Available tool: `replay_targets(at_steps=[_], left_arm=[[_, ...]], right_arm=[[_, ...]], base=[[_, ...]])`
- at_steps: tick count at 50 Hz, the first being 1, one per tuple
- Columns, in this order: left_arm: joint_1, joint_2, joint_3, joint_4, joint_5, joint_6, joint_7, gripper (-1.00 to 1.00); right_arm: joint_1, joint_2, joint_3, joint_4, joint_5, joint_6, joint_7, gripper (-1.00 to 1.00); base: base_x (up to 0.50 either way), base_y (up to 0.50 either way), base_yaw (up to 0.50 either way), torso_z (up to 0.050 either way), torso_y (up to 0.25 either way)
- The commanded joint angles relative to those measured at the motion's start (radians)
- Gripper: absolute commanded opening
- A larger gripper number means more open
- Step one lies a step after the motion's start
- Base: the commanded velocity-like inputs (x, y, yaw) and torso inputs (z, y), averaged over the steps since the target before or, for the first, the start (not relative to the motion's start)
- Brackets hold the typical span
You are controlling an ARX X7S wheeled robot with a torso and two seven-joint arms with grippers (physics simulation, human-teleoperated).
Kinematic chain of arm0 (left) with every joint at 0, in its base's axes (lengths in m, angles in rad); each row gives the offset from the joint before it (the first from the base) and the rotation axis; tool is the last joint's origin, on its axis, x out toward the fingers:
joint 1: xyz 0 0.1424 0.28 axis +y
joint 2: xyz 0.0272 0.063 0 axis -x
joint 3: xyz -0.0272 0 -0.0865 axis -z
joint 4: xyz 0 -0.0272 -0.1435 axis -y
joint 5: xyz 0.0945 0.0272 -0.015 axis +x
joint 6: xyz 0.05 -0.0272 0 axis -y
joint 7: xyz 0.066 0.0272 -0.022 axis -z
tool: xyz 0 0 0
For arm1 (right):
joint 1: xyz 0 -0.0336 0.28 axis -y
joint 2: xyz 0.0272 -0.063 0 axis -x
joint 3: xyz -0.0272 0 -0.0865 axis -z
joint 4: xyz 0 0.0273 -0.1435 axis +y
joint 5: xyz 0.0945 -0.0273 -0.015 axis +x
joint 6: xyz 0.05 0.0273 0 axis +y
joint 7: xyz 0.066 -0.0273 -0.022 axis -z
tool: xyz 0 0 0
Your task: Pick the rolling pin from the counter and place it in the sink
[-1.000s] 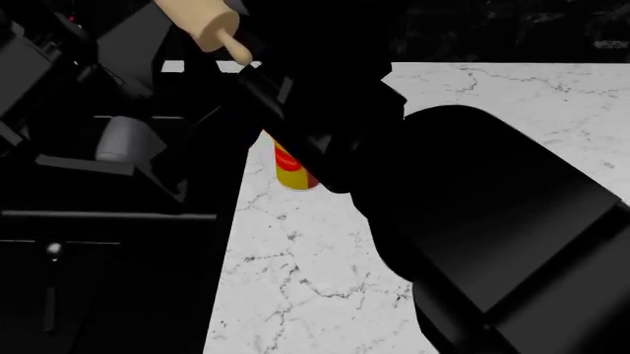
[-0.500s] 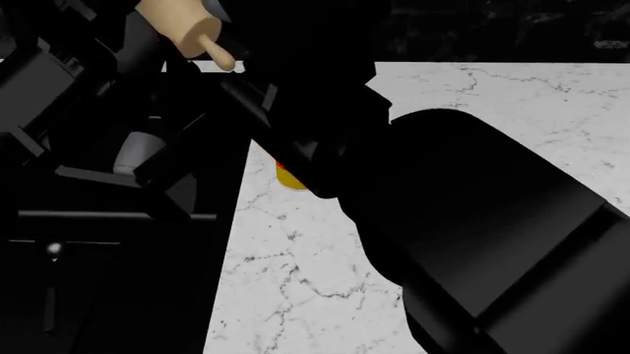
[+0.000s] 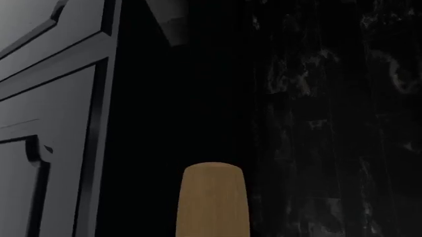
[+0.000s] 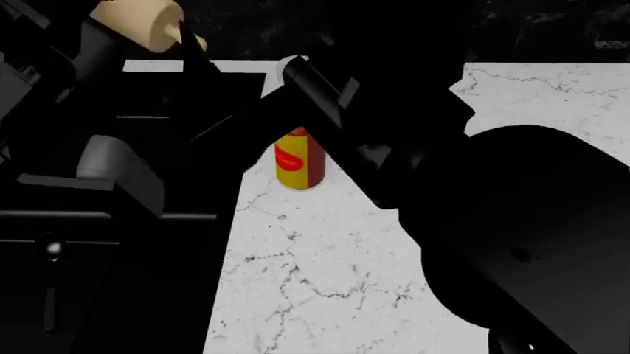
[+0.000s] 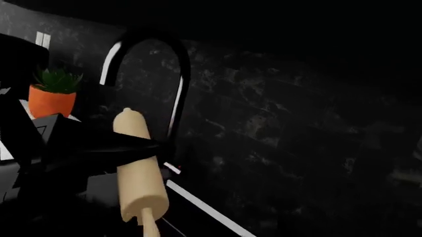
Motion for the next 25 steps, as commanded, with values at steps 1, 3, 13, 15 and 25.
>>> replay_targets(at_steps=[1, 3, 13, 15, 25], left_arm=[[0.043, -0.091, -0.059, 0.126, -0.028, -0.127, 0.029, -1.00], [0.053, -0.115, -0.066, 0.167, -0.024, -0.167, 0.051, -1.00], [0.099, -0.187, -0.057, 0.294, 0.005, -0.395, 0.226, -1.00], [0.102, -0.185, -0.057, 0.294, -0.008, -0.434, 0.264, -1.00], [0.174, -0.105, -0.183, 0.278, -0.202, -0.661, 0.336, -1.00]], right_arm=[[-0.011, 0.030, 0.154, -0.100, 0.078, 0.105, 0.094, 1.00], [-0.012, 0.034, 0.191, -0.121, 0.100, 0.126, 0.111, 1.00], [0.008, 0.070, 0.287, -0.143, 0.231, 0.163, 0.223, 1.00], [0.010, 0.078, 0.294, -0.143, 0.262, 0.160, 0.249, 1.00], [-0.022, 0.105, 0.329, -0.153, 0.347, 0.127, 0.309, 1.00]], base=[[0.00, 0.00, 0.00, 0.000, 0.000], [0.00, 0.00, 0.00, 0.000, 0.000], [0.00, 0.00, 0.00, 0.000, 0.000], [0.00, 0.00, 0.00, 0.000, 0.000], [0.00, 0.00, 0.00, 0.000, 0.000]])
